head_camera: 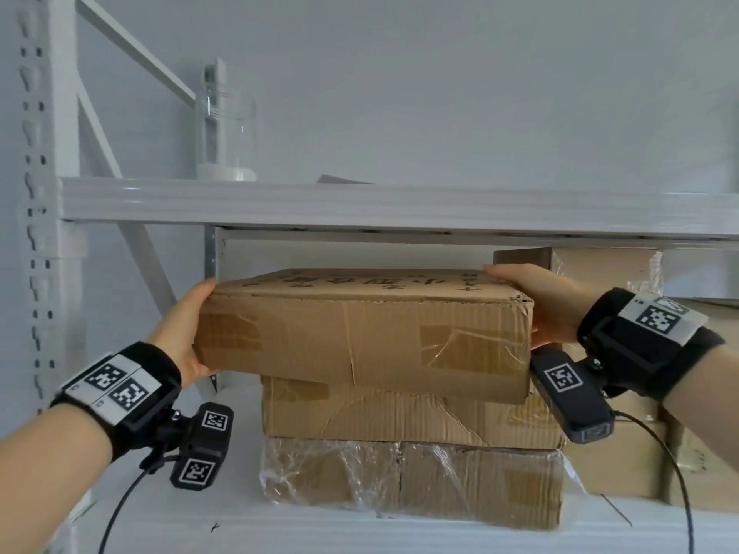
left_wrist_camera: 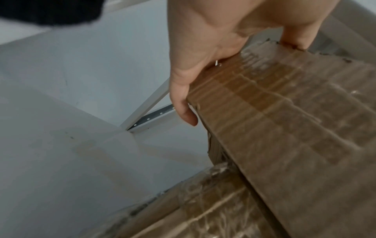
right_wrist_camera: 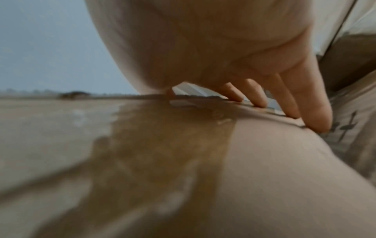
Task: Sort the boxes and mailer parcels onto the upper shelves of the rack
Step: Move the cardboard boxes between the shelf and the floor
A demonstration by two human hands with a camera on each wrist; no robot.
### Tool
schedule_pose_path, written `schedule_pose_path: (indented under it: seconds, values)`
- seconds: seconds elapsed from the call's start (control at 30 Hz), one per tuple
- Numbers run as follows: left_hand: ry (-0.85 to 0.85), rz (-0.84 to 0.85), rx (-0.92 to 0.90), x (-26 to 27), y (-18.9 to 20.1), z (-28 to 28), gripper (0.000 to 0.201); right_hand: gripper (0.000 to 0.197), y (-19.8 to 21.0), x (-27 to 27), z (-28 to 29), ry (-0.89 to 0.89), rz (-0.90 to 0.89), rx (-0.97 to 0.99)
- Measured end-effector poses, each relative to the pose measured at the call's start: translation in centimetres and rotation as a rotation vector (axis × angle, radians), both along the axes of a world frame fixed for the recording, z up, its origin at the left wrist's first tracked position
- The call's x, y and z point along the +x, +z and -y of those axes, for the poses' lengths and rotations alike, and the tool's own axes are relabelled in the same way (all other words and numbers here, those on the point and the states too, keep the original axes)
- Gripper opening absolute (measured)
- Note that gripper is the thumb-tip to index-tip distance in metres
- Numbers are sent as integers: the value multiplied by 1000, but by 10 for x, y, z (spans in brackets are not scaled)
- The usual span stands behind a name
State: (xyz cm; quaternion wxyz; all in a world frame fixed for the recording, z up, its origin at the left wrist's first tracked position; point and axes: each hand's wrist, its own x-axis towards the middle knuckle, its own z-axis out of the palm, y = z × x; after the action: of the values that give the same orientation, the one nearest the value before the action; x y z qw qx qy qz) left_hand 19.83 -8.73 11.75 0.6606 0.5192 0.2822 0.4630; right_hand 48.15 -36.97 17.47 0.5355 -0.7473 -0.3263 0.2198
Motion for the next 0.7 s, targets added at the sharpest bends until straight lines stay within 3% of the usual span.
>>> schedule_pose_path:
  seconds: [0.37, 0.53, 0.7]
  values:
    - [-36, -6, 31, -104, -56, -2, 4, 28, -4, -120, 31, -82, 150, 114]
    - [-123, -72, -90, -152, -100, 6, 11, 52, -32, -186, 46, -61, 248, 174]
    - [-269, -177, -209, -189, -160, 19, 52, 79, -71, -238, 58, -20, 368, 172]
